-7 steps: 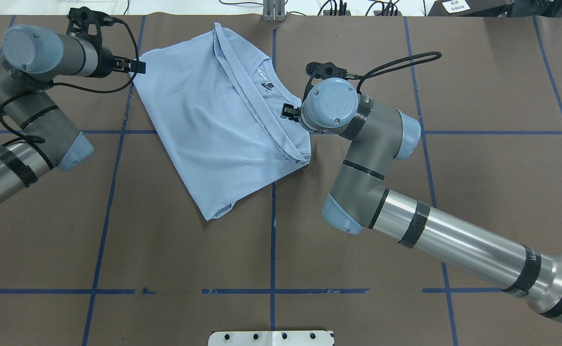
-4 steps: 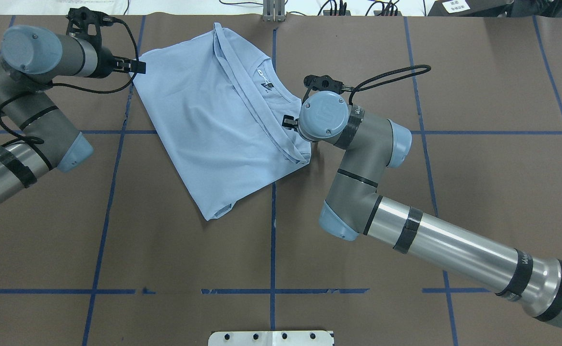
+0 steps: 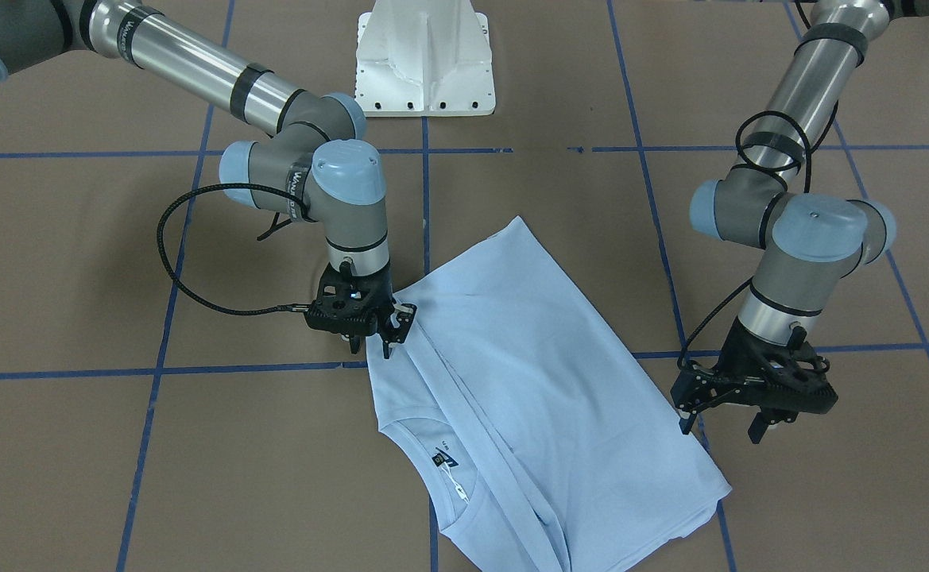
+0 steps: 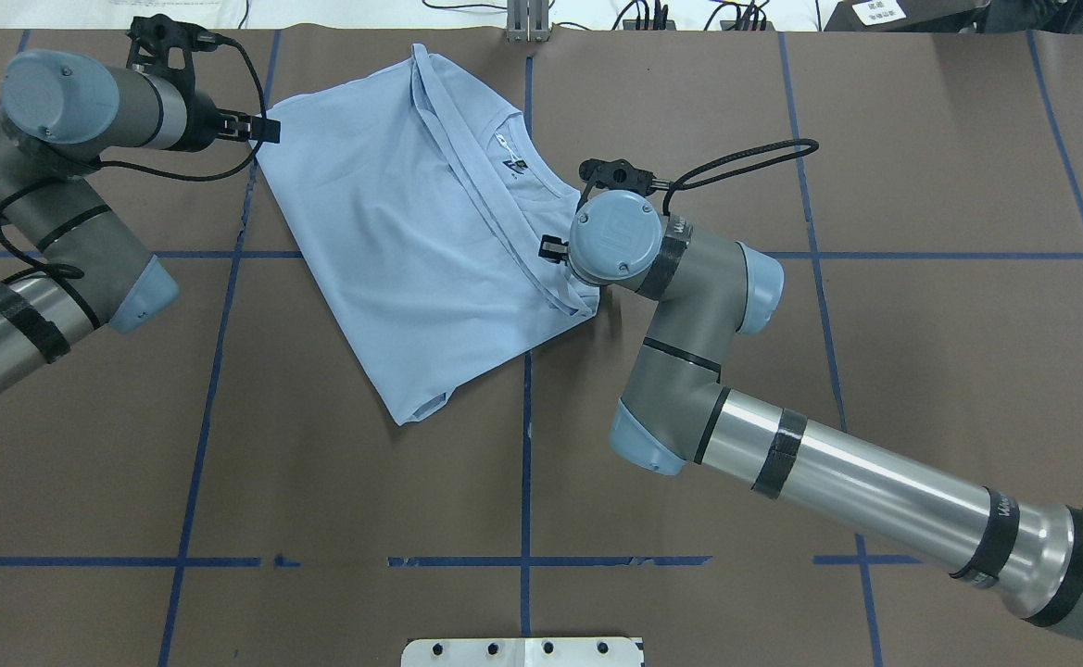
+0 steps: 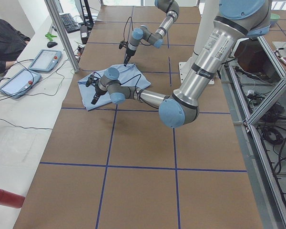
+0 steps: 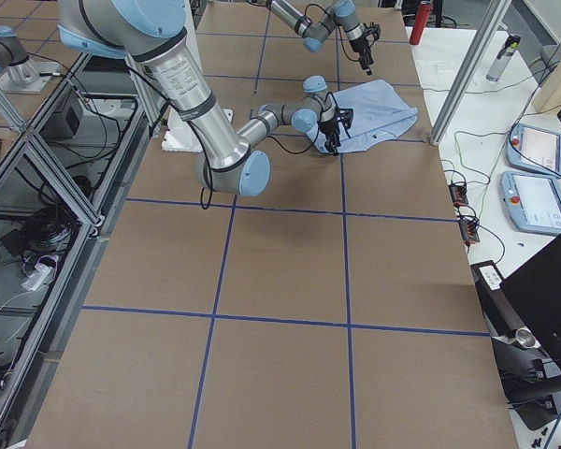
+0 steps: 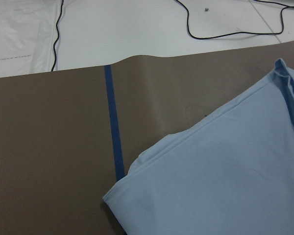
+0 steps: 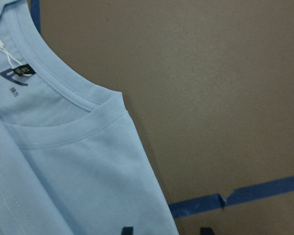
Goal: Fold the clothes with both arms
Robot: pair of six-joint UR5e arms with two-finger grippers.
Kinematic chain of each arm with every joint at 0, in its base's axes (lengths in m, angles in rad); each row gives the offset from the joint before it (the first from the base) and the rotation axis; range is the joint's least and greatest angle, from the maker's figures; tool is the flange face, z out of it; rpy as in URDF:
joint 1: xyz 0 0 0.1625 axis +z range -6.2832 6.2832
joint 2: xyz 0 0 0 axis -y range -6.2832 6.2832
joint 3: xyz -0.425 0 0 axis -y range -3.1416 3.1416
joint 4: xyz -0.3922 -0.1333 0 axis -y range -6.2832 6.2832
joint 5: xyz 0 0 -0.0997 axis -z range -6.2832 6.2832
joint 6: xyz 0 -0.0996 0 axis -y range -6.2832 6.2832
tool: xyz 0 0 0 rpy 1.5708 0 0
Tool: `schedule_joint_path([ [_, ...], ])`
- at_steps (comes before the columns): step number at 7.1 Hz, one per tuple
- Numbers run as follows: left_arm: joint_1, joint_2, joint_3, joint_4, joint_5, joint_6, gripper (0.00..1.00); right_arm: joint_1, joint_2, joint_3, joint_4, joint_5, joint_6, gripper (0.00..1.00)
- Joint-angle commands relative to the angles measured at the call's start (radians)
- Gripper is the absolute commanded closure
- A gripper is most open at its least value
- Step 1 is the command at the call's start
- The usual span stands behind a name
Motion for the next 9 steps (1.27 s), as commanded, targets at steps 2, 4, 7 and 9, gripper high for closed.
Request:
schedule_joint_path([
  [2,0.000,0.005,0.000,-0.003,0.000,0.000,0.00,-0.007,0.002,0.000,0.006,0.000,0.002,0.65],
  [4,0.000,0.005,0.000,-0.003,0.000,-0.002,0.00,-0.007,0.005,0.001,0.013,0.000,0.003,1.00],
  [7,0.000,0.005,0.000,-0.003,0.000,-0.003,0.00,-0.001,-0.027,0.078,0.001,0.003,0.000,1.00],
  [9,0.000,0.005,0.000,-0.004,0.000,-0.003,0.00,-0.025,-0.191,0.319,-0.073,-0.012,0.044,1.00],
])
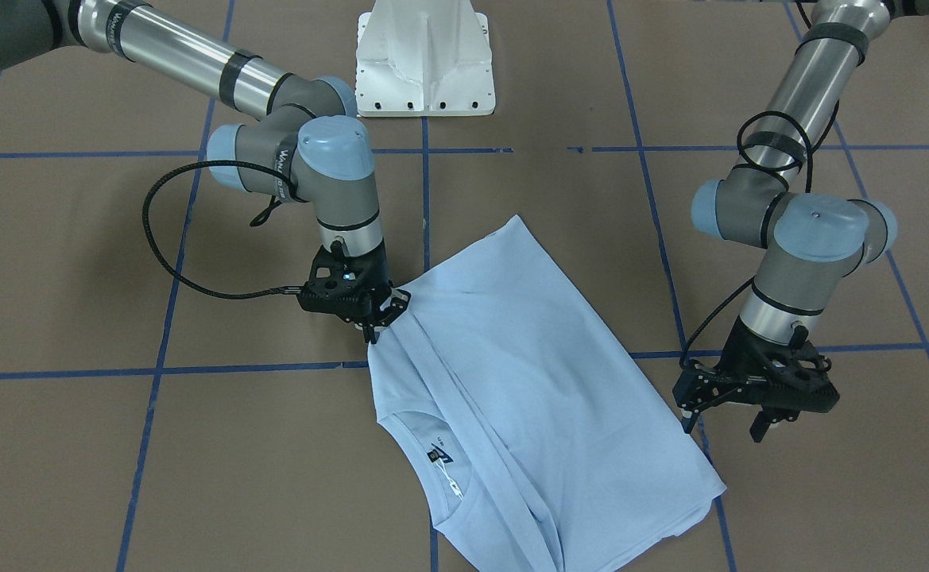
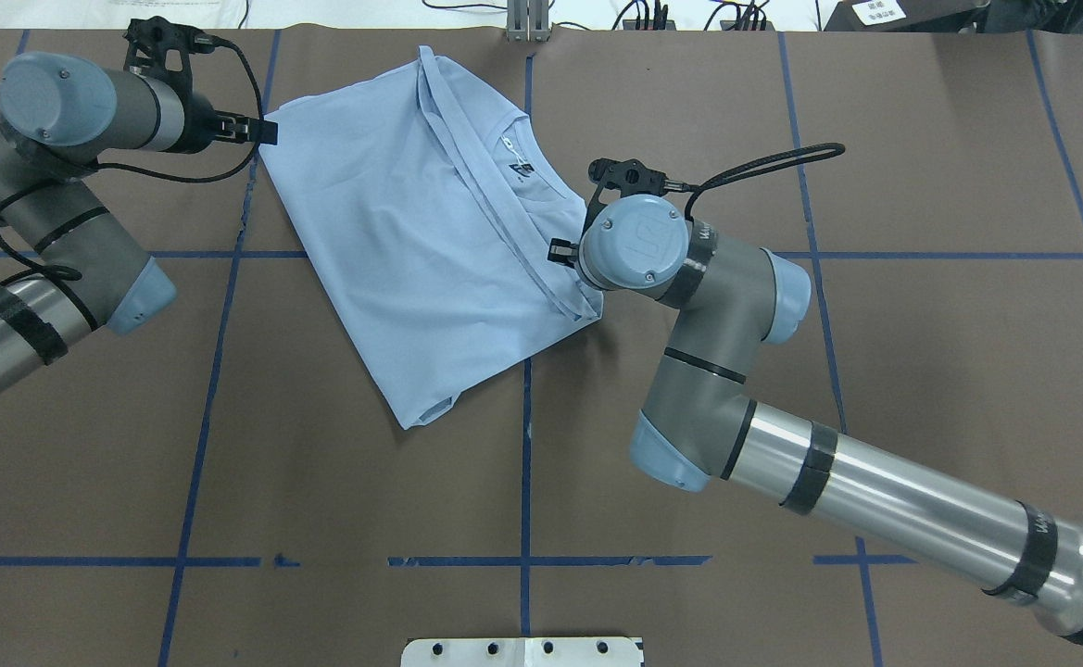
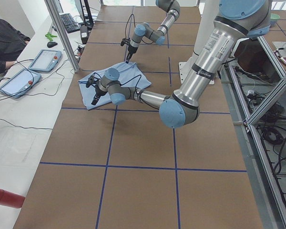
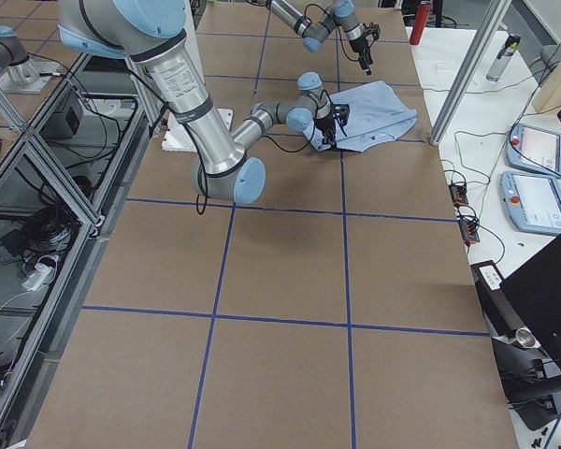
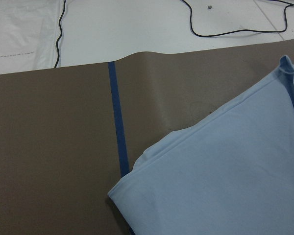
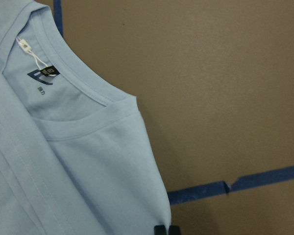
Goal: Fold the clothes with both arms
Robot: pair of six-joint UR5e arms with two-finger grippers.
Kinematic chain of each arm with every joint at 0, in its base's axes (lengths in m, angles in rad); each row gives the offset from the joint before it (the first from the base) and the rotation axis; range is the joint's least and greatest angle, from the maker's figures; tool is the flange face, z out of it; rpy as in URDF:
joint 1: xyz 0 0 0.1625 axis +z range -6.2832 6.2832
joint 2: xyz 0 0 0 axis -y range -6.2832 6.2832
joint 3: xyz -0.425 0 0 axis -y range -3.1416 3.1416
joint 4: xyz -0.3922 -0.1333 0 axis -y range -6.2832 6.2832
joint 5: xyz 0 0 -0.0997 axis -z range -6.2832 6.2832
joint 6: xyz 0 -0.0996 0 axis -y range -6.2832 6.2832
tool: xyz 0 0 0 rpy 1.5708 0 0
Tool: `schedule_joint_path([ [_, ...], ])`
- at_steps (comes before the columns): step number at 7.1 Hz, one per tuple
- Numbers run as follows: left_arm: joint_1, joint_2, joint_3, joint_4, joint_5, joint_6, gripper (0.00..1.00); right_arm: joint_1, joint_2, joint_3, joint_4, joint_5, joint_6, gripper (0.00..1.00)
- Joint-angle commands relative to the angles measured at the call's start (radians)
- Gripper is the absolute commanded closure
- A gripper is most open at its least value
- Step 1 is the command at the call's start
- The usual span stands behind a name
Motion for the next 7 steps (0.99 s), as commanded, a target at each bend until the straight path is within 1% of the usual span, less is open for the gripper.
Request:
schedule_joint_path([
  [1,0.000,0.000,0.000,-0.001,0.000,0.001,0.00,-0.094,-0.152,0.247,-0.092,-0.087,0.083,1.00],
  [2,0.000,0.000,0.000,-0.001,0.000,0.001,0.00,-0.175,-0.211,0.337,-0.132,-0.154,0.138,1.00],
  [3,0.000,0.000,0.000,-0.001,0.000,0.003,0.00,-0.247,-0.284,0.434,-0.158,-0.204,0.181,1.00],
  [5,0.002,0.000,0.000,0.000,0.000,0.002,0.00,-0.377,-0.460,0.606,-0.165,-0.297,0.250,1.00],
  [6,0.002,0.000,0.000,0.000,0.000,0.001,0.00,-0.430,-0.478,0.626,-0.165,-0.340,0.279,1.00],
  [7,0.002,0.000,0.000,-0.001,0.000,0.001,0.00,-0.444,-0.478,0.625,-0.165,-0.351,0.283,1.00],
])
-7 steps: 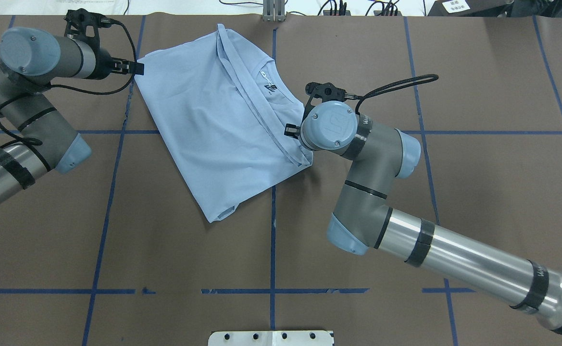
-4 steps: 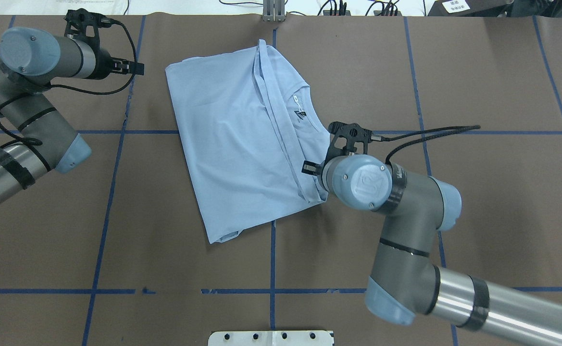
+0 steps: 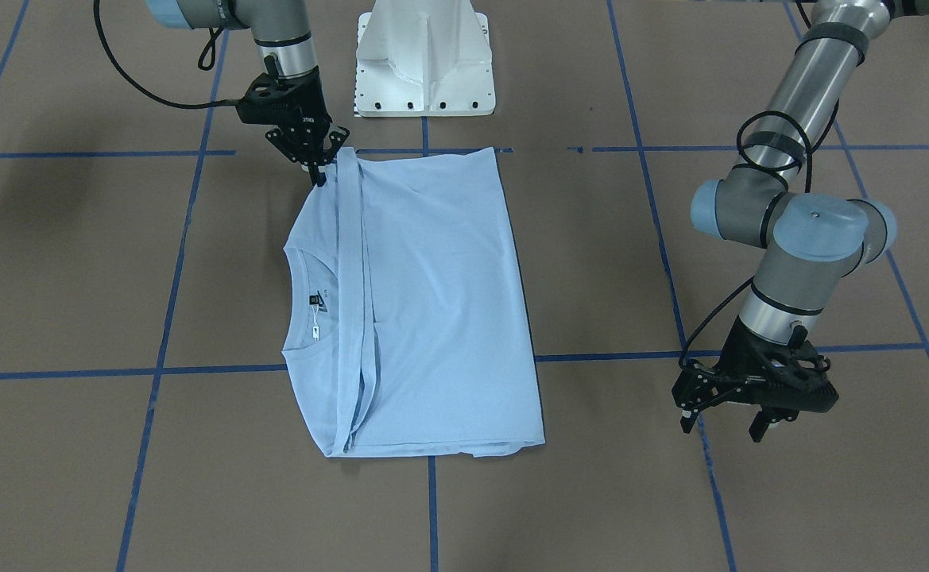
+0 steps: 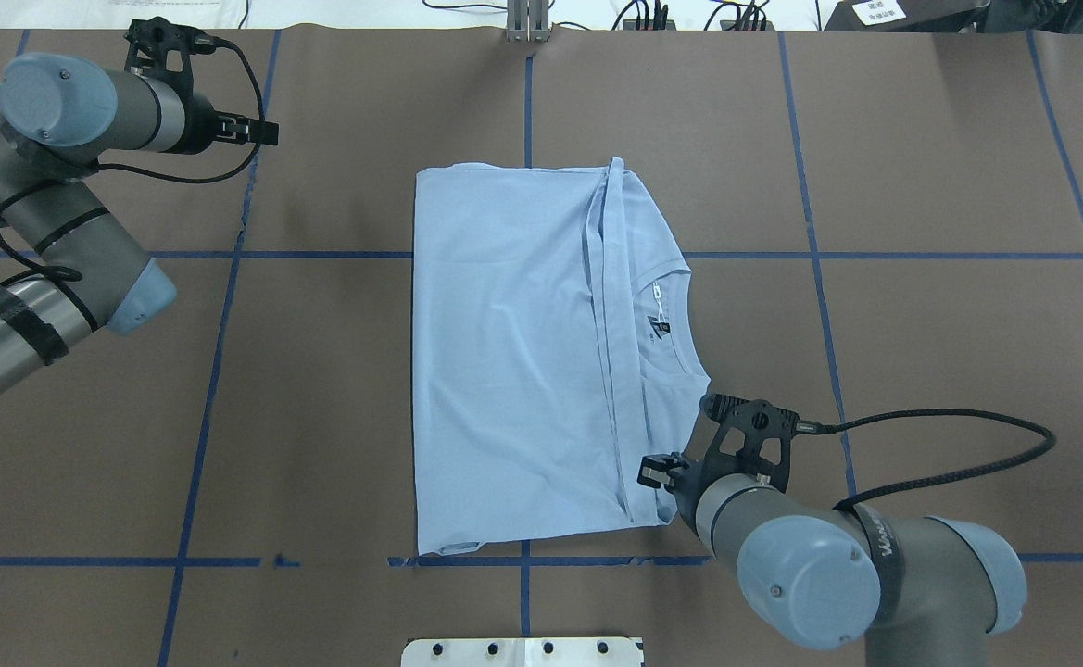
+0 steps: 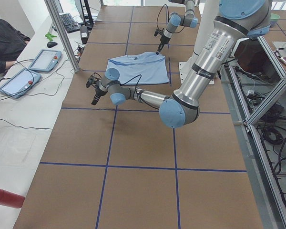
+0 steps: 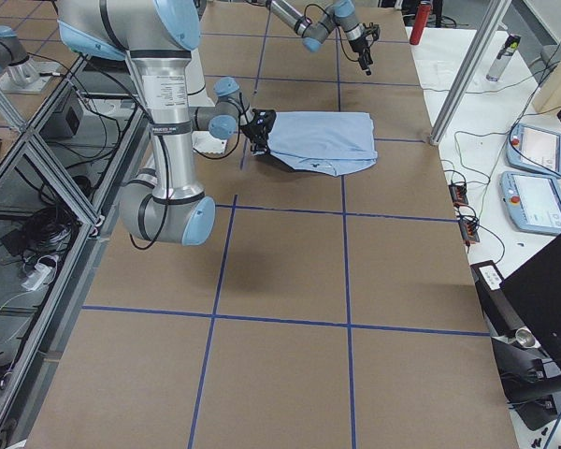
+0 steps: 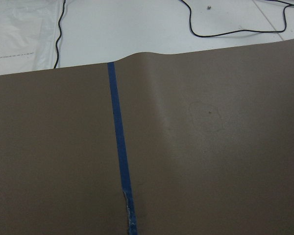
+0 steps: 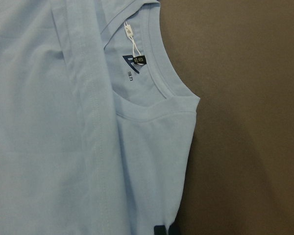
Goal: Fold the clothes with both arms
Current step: 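Pull the collar corner toward the robot with the right gripper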
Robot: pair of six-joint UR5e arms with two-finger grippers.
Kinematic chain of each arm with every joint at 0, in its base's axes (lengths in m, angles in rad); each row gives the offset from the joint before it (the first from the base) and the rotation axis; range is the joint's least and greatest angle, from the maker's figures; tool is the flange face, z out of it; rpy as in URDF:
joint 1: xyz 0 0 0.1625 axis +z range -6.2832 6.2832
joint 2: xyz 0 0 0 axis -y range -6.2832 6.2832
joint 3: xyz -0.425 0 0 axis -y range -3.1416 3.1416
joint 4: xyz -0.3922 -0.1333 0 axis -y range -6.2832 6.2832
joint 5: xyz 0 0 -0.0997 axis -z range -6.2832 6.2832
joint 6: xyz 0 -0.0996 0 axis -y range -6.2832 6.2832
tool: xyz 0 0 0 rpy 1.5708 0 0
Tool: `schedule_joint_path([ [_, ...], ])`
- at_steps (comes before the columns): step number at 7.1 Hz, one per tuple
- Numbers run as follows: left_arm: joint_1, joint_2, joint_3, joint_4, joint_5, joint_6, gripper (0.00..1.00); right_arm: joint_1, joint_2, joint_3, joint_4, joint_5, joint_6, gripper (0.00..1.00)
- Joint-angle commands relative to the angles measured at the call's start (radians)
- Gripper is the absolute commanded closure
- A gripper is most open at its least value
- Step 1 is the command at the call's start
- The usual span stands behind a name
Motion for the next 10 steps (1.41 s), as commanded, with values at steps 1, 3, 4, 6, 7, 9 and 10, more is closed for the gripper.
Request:
schedule_joint_path([
  [1,0.000,-0.002,-0.002,-0.001,0.000,0.000,0.00,-0.048,-0.023,0.014,-0.005,-0.031,0.007,0.01],
  [3,0.000,-0.002,-0.002,-0.001,0.000,0.000,0.00,-0.037,0.006,0.021,-0.008,-0.026,-0.119,0.00],
  [4,0.000,-0.002,-0.002,-0.001,0.000,0.000,0.00,-0.052,0.003,0.020,-0.007,-0.028,-0.188,0.00],
  [6,0.000,-0.002,-0.002,0.000,0.000,0.000,0.00,-0.143,-0.003,-0.002,-0.008,-0.114,-0.351,0.00],
  [7,0.000,-0.002,-0.002,-0.001,0.000,0.000,0.00,-0.158,-0.003,-0.017,-0.007,-0.151,-0.388,0.01],
  [9,0.000,-0.002,-0.002,-0.001,0.000,0.000,0.00,-0.172,0.002,-0.025,-0.007,-0.167,-0.419,0.65],
  [10,0.000,-0.002,-0.002,-0.001,0.000,0.000,0.00,-0.174,0.003,-0.025,-0.007,-0.175,-0.440,0.67],
])
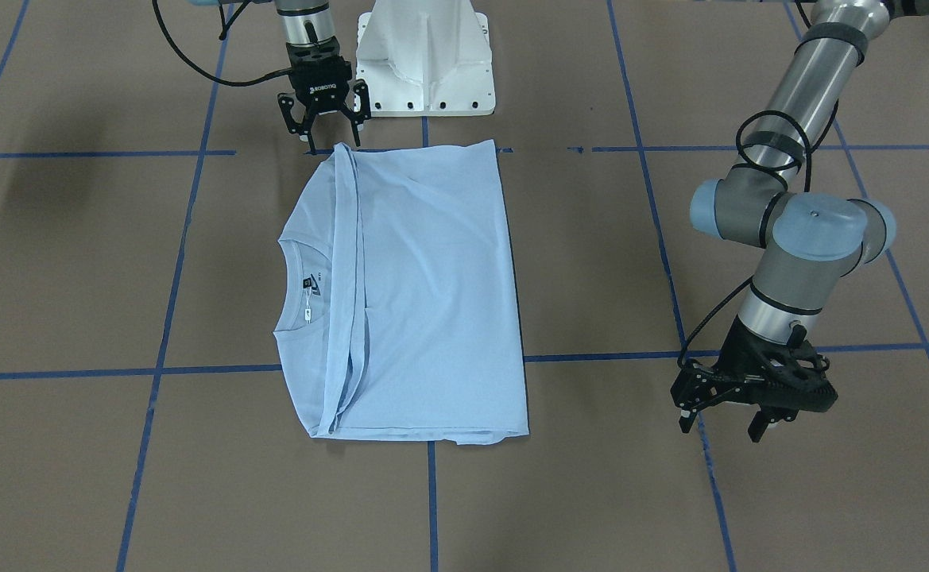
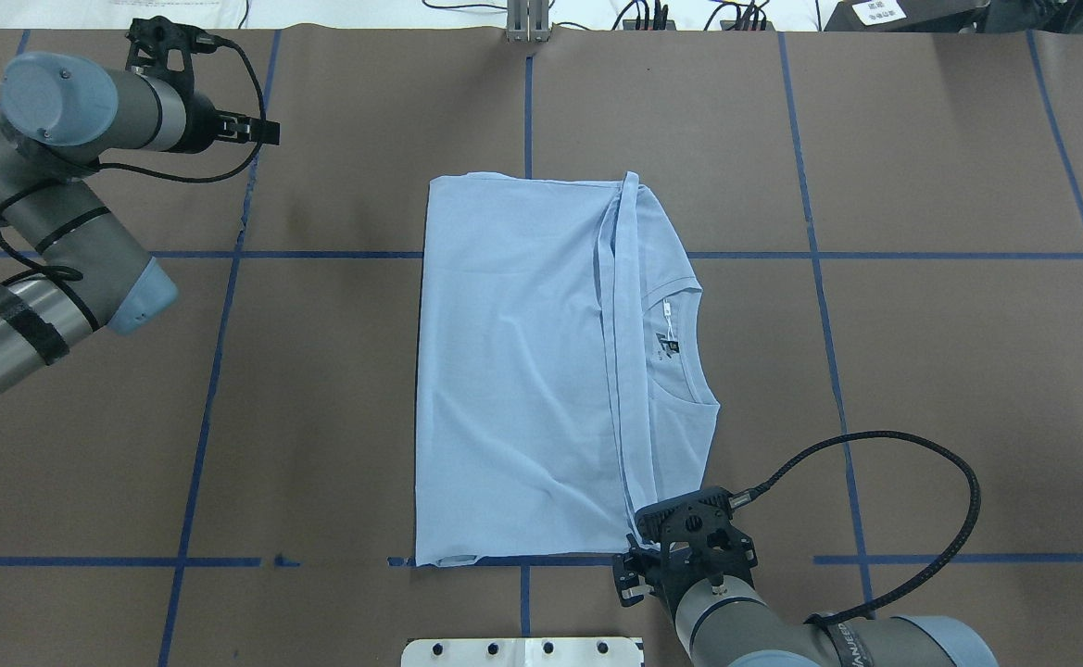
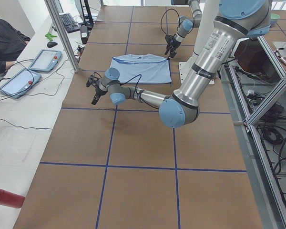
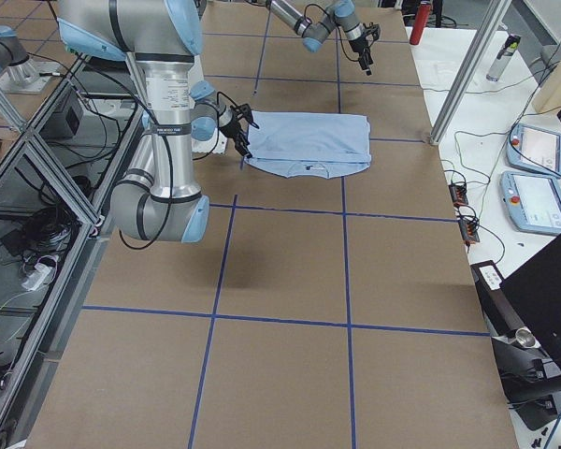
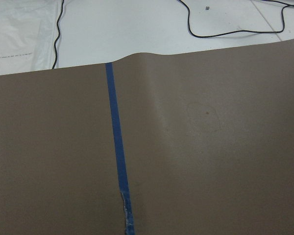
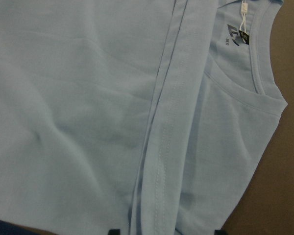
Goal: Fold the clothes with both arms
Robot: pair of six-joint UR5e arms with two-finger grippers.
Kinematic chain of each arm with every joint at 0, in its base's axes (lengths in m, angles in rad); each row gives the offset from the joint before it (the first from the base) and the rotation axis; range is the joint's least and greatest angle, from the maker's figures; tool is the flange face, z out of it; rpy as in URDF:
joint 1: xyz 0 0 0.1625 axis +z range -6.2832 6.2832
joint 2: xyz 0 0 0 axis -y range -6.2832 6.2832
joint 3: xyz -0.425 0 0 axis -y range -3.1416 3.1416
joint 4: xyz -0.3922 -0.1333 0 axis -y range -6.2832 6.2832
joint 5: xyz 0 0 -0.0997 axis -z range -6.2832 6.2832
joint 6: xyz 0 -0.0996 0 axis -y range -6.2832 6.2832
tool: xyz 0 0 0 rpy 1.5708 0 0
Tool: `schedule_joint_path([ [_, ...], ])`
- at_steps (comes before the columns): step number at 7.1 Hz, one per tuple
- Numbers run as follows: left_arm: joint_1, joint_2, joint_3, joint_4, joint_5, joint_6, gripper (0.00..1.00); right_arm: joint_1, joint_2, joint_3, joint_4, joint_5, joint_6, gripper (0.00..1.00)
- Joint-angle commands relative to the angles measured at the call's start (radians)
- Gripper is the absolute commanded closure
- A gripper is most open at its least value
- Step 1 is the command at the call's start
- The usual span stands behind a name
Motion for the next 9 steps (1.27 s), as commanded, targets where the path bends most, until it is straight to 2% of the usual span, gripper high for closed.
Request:
schedule_joint_path([
  [1,0.000,0.000,0.000,0.000,0.000,0.000,0.00,-0.012,0.000,-0.004,0.000,-0.016,-0.029,0.67],
  [4,0.000,0.000,0.000,0.000,0.000,0.000,0.00,-0.025,0.003,-0.006,0.000,-0.018,-0.029,0.67],
  [6,0.000,0.000,0.002,0.000,0.000,0.000,0.00,-0.023,0.010,-0.004,0.003,-0.025,-0.026,1.00],
  [8,0.000,0.000,0.000,0.000,0.000,0.000,0.00,-0.011,0.017,0.005,0.006,-0.031,-0.016,1.00],
  [9,0.000,0.000,0.000,0.000,0.000,0.000,0.00,0.003,0.011,0.040,0.005,-0.028,-0.016,1.00],
])
